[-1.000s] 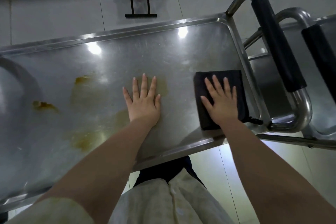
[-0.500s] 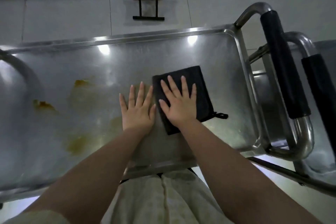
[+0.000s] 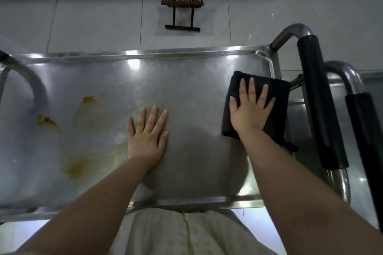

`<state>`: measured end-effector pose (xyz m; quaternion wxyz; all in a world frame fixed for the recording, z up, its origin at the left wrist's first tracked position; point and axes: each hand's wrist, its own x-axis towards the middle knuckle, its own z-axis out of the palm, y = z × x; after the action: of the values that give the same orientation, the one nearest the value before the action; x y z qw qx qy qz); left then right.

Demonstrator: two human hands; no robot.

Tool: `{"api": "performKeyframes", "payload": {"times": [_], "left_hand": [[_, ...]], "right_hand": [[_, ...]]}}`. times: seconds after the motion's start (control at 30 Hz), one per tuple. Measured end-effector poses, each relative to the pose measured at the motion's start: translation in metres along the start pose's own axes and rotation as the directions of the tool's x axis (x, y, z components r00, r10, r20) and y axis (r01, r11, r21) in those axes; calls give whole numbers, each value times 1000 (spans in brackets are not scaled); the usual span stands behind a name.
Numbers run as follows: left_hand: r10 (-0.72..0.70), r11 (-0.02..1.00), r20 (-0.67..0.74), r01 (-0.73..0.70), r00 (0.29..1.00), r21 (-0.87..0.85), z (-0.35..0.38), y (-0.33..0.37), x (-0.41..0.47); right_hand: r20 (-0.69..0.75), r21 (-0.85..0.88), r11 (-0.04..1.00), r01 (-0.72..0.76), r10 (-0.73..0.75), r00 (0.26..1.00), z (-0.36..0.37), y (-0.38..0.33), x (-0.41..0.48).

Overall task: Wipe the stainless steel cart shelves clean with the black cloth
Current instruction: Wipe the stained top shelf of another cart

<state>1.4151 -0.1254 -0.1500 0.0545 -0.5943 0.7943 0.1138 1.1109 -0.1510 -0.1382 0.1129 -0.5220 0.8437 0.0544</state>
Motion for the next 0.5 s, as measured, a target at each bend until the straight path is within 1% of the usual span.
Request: {"api": "performKeyframes", "payload": {"times": [0.03, 0.07, 0.1, 0.17, 0.2, 0.23, 0.33, 0.37, 0.43, 0.5], "left_hand": [[-4, 1000, 2, 4, 1000, 3, 0, 1, 0], [-13, 1000, 3, 13, 1000, 11, -1, 2, -1], [-23, 1000, 6, 22, 1000, 22, -2, 3, -1], [-30, 998, 35, 28, 999, 57, -5, 3, -2], [-31, 997, 51, 27, 998, 67, -7, 3, -4], [-32, 998, 56, 29, 998, 59, -8, 2, -4], [-67, 995, -16, 65, 998, -74, -18, -1, 2], [-89, 992, -50, 84, 995, -90, -22, -4, 11], [-125, 991, -52, 122, 991, -57, -30, -15, 37], [-156, 988, 3, 156, 988, 0, -36, -29, 61]], "right_hand": [[1, 19, 1000, 23, -23, 1000, 2, -19, -3], [10, 33, 996, 88, -89, 996, 4, -41, -7], [24, 37, 981, 188, -189, 982, 6, -64, -12], [52, 26, 915, 402, -403, 914, 11, -107, -25], [60, 19, 881, 473, -473, 879, 13, -121, -31], [60, 14, 859, 511, -511, 858, 14, -130, -35], [44, 41, 855, 517, -519, 854, 17, -129, -33], [28, 40, 857, 514, -515, 857, 18, -127, -32], [3, 39, 859, 510, -510, 860, 18, -127, -33], [4, 54, 852, 520, -521, 854, 16, -129, -34]]}}
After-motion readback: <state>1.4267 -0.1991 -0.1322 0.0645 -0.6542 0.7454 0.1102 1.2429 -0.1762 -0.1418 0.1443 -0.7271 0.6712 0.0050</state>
